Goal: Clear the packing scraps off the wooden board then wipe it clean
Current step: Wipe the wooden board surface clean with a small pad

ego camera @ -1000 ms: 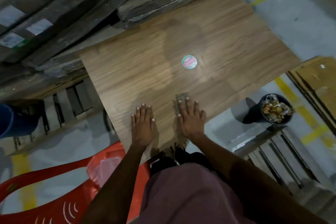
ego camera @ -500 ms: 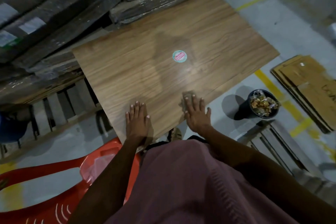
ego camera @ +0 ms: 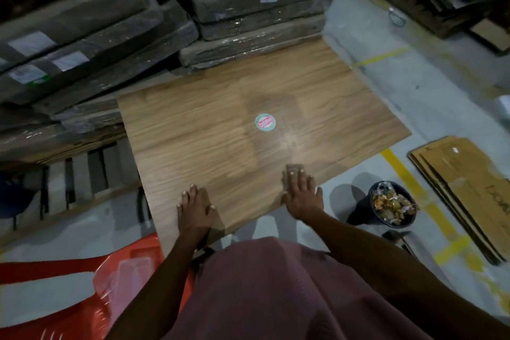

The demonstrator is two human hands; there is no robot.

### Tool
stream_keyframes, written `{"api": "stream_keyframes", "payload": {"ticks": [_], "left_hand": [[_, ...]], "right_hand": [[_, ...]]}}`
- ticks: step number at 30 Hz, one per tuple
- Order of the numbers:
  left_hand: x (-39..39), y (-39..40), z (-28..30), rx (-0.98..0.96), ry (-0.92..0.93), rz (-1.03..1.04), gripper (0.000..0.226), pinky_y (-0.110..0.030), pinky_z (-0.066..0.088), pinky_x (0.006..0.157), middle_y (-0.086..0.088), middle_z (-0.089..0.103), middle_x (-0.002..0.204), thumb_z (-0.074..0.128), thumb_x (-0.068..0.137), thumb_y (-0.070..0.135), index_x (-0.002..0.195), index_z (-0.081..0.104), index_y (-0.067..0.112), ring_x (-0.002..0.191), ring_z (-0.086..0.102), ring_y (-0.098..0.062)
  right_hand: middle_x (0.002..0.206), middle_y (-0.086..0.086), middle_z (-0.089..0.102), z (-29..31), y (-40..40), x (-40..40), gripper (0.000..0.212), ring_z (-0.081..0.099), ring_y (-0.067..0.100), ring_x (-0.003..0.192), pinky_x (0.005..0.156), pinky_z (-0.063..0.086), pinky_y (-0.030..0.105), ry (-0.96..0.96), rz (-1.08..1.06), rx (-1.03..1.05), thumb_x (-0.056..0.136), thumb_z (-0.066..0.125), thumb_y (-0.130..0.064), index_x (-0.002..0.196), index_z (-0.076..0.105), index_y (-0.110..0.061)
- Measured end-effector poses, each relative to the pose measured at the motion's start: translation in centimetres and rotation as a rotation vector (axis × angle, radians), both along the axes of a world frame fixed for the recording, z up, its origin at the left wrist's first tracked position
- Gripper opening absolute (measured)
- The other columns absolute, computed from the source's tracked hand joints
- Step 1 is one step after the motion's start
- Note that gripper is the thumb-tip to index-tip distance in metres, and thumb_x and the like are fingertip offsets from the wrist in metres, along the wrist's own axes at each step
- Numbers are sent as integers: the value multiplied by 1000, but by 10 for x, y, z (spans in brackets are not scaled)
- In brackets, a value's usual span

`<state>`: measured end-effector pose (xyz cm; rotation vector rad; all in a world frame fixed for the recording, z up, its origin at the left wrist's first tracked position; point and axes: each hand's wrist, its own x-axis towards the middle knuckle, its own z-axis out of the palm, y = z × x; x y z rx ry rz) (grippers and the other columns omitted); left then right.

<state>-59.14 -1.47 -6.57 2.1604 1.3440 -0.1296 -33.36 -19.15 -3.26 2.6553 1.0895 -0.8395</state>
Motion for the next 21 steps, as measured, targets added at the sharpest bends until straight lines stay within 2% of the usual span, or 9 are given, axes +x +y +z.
{"api": "stream_keyframes", "payload": {"ticks": [3,5,7,9,11,14,16,21], "left_hand": [[30,-19,4,31,45,172,74,-51,5,124,-7,2,169,55,96,27,158,18,11,155,0,-34],[55,-35,8,8,91,278,73,-53,7,124,-14,-1,168,53,96,22,158,18,10,154,-1,-40],[83,-49,13,-5,107,330,71,-55,6,123,-23,-6,166,51,97,24,158,18,13,152,-4,-47],[109,-56,17,-27,128,332,71,-56,3,123,-28,-12,164,50,98,27,159,14,19,151,-8,-50],[127,-63,16,-59,146,344,73,-57,1,123,-28,-16,163,49,98,28,160,10,22,150,-11,-50],[147,-83,14,-77,162,340,81,-57,4,123,-27,-16,163,55,94,32,160,10,24,151,-11,-49],[159,-100,15,-92,177,306,84,-57,6,122,-27,-16,163,56,92,36,160,8,23,150,-10,-50],[169,-121,21,-84,224,245,81,-57,14,121,-30,-11,162,54,96,39,160,8,21,150,-4,-51]], "right_hand": [[169,8,-17,0,1,-4,80,-5,37,156,122,10,55,-24,345,17,95,0,-66,161,-12,-23],[169,5,-19,3,-1,4,75,-8,32,157,123,7,54,-4,508,24,99,4,-64,161,-13,-25],[169,5,-20,3,-6,25,70,-8,31,157,123,7,55,-35,522,16,105,13,-57,161,-14,-24],[169,6,-20,2,-10,54,70,-6,32,157,121,12,56,-54,401,-3,106,15,-54,161,-14,-23],[169,7,-20,1,-15,84,69,-6,34,157,121,14,57,-47,277,-25,106,16,-51,161,-15,-22],[167,12,-23,4,-15,108,71,-10,38,156,123,8,59,41,156,-30,106,16,-52,160,-16,-19],[167,14,-23,6,-11,104,72,-12,40,155,122,7,59,69,218,-19,106,17,-54,161,-15,-19],[168,11,-20,-1,-8,72,70,-11,38,156,120,11,57,46,618,22,101,7,-54,161,-10,-21]]}}
